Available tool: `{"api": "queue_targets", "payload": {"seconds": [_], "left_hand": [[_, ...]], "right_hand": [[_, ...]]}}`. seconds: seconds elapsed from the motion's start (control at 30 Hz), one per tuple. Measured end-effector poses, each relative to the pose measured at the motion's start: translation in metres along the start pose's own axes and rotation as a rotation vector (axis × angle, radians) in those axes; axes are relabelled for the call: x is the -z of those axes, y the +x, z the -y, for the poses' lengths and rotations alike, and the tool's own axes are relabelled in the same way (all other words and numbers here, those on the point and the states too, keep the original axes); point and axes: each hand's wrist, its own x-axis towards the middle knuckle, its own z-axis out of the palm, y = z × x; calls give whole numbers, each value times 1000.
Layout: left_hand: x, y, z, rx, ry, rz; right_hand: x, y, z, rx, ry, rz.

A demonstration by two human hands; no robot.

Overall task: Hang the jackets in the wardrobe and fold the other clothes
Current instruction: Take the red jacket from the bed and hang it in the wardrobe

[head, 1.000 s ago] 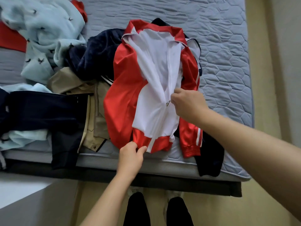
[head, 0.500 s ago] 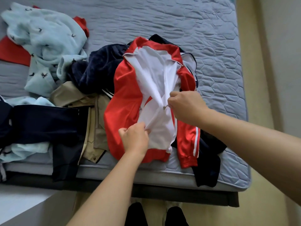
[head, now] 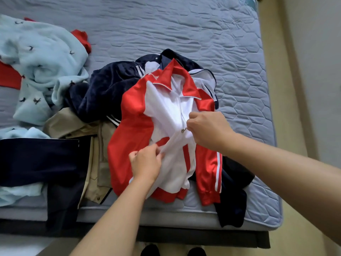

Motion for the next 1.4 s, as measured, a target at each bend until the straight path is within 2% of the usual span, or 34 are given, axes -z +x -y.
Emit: {"api": "queue_targets", "payload": {"seconds": [0.1,0.23,0.4,0.57,0.7,0.73,0.8,0.87,0.9,0.93,1.0,1.07,1.1,1.17,1.23,1.4], "left_hand": [[-7,-15,44,113,175,102],[-14,-16,74,184,273,174],[-15,-10,69,197,319,218],[-11,-13,67,208,377,277],[3,-3,50,267,344,460],[11,5,38,268,286,458],[31,24,7,187,81,272],[47,46,-34,84,-126,75],[53,55,-56,42,-178,38],[55,62,-76,2,-148,57],[49,66,-105,-48,127,199],[35,66,-109,-54,351,310],[30,65,-103,-21,363,329],[24,63,-84,53,303,335],[17,61,-67,28,228,370],[4,55,-49,132,-62,630]], "right_hand": [[-3,0,-4,-22,62,-68],[-4,-2,-7,-27,120,-137],[-3,-9,-5,-59,161,-173],[-9,-15,-15,-188,169,-160],[-9,-26,-9,-210,238,-173],[-8,-30,-4,-200,292,-189],[-10,-42,9,-160,407,-244],[-14,-52,24,-133,459,-165],[-16,-57,33,-127,457,-114],[-17,-61,42,-120,468,-121],[-21,-69,57,-87,530,-170],[-28,-75,70,-56,556,-165],[-33,-79,73,-52,554,-153],[-44,-84,75,-89,556,-136],[-54,-88,75,-121,573,-119],[-69,-93,91,-28,603,-28]]}}
